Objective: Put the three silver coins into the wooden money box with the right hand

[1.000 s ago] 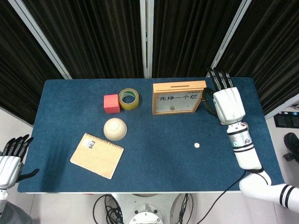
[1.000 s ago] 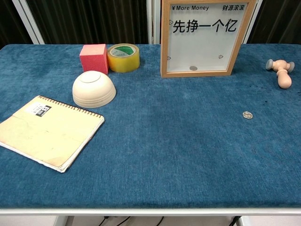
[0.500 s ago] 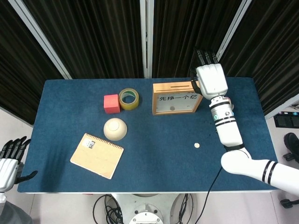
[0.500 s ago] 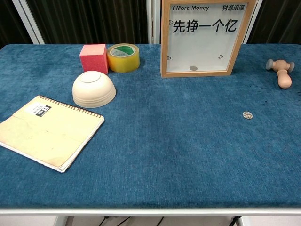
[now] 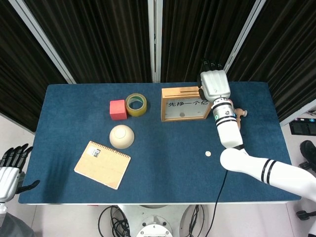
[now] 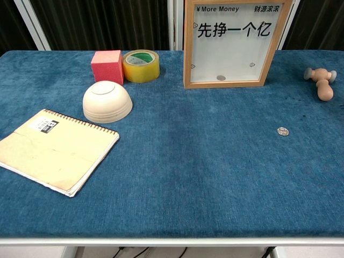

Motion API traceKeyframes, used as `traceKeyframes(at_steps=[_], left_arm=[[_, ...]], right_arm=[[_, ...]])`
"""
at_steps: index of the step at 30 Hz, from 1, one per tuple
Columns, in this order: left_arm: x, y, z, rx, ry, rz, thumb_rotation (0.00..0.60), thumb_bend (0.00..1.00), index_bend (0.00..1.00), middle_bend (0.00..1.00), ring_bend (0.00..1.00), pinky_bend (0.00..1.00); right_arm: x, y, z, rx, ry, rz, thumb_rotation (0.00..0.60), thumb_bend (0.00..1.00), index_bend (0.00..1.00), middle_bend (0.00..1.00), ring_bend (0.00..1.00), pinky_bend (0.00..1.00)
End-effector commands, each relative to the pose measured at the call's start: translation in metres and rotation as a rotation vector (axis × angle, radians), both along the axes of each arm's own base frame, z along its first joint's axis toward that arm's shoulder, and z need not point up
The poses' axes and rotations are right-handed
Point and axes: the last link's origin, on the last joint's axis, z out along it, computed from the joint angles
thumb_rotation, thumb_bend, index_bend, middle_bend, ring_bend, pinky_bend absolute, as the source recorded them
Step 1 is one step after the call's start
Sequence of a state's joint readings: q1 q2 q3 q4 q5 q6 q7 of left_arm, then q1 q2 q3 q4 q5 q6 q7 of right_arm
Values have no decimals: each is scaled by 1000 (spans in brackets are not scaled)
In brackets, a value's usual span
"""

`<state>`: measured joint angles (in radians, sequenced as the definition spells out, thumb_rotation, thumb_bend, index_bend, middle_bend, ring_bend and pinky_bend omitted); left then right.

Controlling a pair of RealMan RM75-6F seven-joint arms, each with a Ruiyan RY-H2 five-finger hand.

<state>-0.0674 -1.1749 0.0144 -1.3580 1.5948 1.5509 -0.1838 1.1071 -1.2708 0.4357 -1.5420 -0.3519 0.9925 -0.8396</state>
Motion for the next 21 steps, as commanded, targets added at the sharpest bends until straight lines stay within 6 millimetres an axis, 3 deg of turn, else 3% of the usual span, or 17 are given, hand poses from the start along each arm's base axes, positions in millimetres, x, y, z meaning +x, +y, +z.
traceKeyframes(at_steps=[1, 21], left_arm=[[0, 0, 0, -1, 0, -1, 600, 0, 7, 0, 0, 0], [-4, 0, 0, -8, 2, 17, 600, 0, 7, 0, 0, 0]], right_arm=[[-1, -2, -6, 2, -8, -17, 600, 420, 802, 34, 0, 0], [7, -13, -22, 45, -98, -88, 600, 419, 806, 36, 0, 0]])
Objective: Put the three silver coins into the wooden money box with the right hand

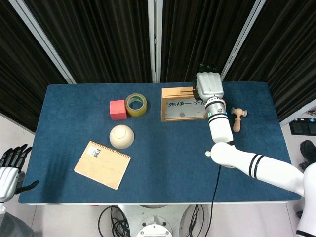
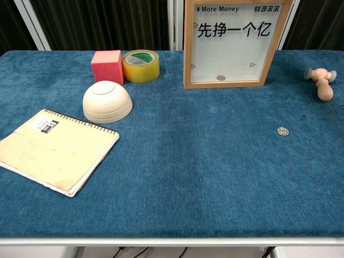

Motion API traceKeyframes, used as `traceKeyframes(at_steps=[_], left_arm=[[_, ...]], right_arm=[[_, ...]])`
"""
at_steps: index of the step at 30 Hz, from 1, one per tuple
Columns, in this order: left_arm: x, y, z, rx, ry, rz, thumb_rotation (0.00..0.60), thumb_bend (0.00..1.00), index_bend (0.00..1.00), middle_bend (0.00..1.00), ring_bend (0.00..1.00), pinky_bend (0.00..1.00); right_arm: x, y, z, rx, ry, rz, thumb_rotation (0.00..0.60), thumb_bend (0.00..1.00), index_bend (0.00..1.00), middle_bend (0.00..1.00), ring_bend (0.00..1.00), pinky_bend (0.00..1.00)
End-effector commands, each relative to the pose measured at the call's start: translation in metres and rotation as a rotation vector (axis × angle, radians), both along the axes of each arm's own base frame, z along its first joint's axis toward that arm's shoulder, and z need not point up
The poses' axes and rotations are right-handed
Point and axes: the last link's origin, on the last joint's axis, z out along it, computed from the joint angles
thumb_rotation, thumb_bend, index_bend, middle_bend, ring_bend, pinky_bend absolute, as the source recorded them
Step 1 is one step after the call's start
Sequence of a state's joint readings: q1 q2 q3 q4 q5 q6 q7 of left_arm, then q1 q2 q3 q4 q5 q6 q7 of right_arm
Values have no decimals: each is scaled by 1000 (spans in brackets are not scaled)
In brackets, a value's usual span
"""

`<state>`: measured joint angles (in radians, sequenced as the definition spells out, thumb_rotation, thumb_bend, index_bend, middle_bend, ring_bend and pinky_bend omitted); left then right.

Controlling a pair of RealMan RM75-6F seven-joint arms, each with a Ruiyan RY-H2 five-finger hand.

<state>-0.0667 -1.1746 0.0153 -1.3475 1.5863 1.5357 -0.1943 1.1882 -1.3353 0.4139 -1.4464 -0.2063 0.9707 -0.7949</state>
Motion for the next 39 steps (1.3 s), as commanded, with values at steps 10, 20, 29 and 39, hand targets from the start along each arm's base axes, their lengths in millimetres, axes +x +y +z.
traceKeyframes(at_steps=[10, 20, 29, 39], left_arm=[[0, -1, 1, 3, 3, 3, 600, 0, 7, 0, 0, 0], [-1, 0, 3, 10, 1, 6, 600, 0, 7, 0, 0, 0], [-2, 1, 2, 6, 3, 11, 600, 0, 7, 0, 0, 0], [-2, 1, 3, 7, 0, 7, 600, 0, 7, 0, 0, 0]], right_arm=[[2, -1, -8, 14, -13, -11, 600, 420, 814, 36, 0, 0], [3, -4, -8, 6, -27, -4, 600, 421, 815, 37, 0, 0], [1, -5, -12, 15, -20, -12, 600, 420, 816, 36, 0, 0], [2, -5, -12, 16, -33, -14, 600, 418, 820, 36, 0, 0]])
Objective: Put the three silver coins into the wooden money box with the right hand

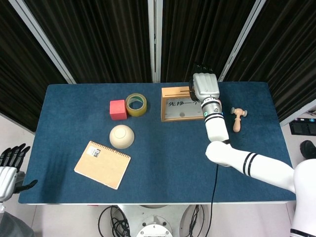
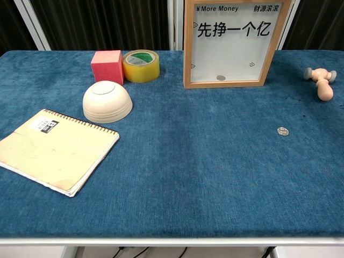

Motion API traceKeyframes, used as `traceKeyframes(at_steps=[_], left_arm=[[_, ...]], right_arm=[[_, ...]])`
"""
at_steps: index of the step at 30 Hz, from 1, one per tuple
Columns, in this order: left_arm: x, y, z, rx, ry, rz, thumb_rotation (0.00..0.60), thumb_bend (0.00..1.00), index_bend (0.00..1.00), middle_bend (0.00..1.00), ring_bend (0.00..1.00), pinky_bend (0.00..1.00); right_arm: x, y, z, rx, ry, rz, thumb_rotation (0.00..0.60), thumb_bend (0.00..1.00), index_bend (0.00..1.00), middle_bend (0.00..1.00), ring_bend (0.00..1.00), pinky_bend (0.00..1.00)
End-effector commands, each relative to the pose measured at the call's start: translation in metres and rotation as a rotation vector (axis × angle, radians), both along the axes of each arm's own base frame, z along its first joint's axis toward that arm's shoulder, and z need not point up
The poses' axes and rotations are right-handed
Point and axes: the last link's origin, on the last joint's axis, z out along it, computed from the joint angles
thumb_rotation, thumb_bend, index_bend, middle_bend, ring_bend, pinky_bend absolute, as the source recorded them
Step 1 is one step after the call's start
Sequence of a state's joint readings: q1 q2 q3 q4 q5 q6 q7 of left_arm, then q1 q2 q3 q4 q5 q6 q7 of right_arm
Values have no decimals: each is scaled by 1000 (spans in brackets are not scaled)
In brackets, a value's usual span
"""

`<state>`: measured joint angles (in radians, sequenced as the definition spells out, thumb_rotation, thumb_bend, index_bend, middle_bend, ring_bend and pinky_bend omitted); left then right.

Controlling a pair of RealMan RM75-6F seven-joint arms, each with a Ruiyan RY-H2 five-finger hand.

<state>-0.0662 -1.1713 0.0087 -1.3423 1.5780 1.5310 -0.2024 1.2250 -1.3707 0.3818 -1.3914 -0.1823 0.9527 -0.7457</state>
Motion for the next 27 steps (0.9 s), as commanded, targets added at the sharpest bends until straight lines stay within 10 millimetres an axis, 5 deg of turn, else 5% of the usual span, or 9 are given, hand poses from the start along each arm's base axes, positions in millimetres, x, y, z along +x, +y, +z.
traceKeyframes(at_steps=[1, 27], left_arm=[[0, 0, 0, -1, -1, -1, 600, 0, 7, 0, 0, 0], [-1, 0, 0, -2, -5, -2, 600, 0, 7, 0, 0, 0]], right_arm=[[0, 1, 1, 1, -3, -1, 600, 418, 821, 36, 0, 0], [-2, 4, 2, -4, 7, 6, 600, 415, 860, 37, 0, 0]])
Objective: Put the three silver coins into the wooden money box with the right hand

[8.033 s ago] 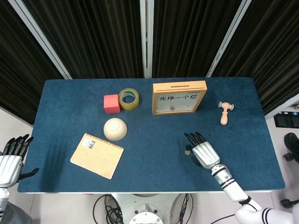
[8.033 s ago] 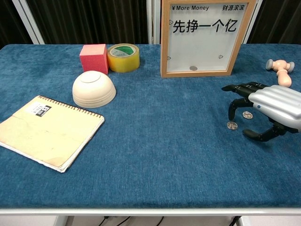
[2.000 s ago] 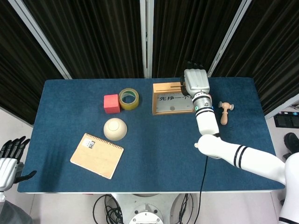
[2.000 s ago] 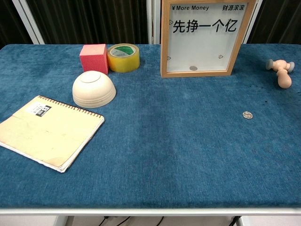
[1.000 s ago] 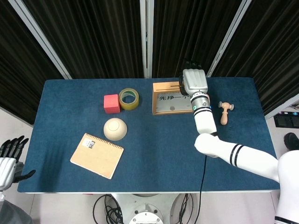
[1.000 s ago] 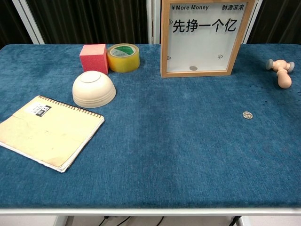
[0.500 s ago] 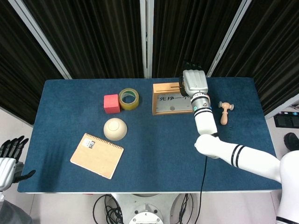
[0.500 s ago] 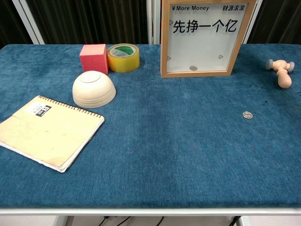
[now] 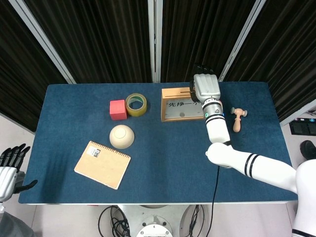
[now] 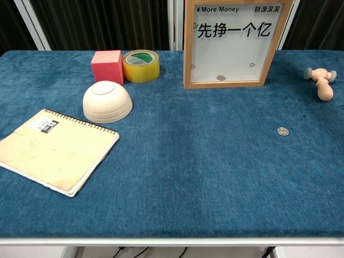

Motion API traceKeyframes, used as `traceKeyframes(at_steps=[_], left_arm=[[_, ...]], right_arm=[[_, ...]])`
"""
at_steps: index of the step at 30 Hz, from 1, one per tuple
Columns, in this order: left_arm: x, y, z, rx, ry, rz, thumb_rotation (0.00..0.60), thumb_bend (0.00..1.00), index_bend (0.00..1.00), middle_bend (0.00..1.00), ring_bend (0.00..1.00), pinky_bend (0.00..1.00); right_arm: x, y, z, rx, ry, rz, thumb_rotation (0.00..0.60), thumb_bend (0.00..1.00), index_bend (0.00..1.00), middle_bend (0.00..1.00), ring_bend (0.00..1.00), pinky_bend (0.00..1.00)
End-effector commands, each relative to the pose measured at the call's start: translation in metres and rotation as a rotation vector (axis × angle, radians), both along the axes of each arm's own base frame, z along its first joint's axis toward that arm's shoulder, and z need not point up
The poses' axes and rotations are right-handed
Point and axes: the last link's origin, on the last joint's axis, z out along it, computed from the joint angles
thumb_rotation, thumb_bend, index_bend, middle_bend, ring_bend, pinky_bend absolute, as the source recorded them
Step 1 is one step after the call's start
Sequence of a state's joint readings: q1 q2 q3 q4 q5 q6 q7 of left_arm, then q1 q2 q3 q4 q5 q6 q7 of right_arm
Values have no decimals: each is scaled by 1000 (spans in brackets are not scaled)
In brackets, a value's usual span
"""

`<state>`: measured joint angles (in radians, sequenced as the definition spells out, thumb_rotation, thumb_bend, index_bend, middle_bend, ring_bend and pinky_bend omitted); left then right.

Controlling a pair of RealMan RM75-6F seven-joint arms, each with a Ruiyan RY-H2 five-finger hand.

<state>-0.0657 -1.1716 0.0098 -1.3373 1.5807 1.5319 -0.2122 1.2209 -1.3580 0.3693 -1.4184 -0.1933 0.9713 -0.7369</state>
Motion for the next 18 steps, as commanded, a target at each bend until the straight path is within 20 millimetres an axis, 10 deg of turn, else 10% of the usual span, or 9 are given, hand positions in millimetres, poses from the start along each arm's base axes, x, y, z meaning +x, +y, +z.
traceKeyframes(at_steps=[1, 18], left_arm=[[0, 0, 0, 0, 0, -1, 600, 0, 7, 0, 0, 0], [0, 0, 1, -1, 1, -1, 600, 0, 7, 0, 0, 0]], right_arm=[[0, 0, 0, 0, 0, 0, 600, 416, 862, 37, 0, 0], [-3, 1, 0, 5, 6, -11, 600, 407, 729, 37, 0, 0]])
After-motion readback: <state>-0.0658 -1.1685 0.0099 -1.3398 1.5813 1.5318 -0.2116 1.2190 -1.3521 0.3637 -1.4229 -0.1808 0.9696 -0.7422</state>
